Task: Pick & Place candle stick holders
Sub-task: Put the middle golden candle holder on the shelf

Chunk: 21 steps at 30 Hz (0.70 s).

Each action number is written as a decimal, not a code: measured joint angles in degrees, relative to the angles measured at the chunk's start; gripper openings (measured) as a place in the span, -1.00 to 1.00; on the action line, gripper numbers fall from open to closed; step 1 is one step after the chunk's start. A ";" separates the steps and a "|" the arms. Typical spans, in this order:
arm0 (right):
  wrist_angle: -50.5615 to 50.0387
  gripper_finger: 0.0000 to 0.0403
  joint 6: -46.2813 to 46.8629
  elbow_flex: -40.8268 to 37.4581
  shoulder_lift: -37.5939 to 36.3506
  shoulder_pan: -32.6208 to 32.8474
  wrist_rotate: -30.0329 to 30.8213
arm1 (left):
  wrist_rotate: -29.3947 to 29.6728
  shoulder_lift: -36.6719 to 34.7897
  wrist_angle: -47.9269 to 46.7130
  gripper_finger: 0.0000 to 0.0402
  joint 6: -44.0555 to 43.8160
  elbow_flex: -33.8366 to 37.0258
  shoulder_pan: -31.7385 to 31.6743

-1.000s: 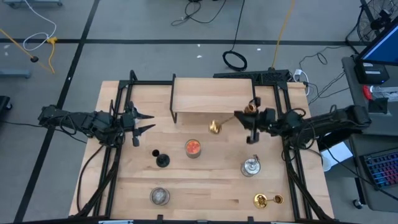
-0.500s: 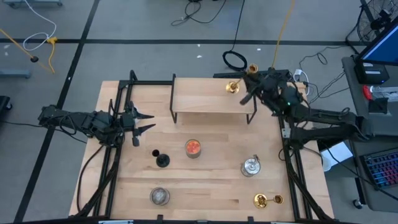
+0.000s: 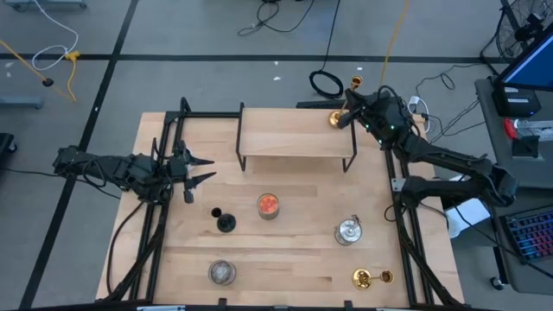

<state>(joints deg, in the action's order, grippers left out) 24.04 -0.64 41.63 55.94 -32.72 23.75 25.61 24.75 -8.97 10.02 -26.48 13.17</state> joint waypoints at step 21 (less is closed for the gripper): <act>-4.61 -0.65 1.20 -0.07 0.04 -3.38 -0.02 | 0.00 0.00 -0.35 -0.24 -1.33 0.00 -0.02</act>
<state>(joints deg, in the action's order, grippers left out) 19.42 0.56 41.56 55.99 -36.10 23.73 25.61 24.75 -9.32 8.69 -26.48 13.15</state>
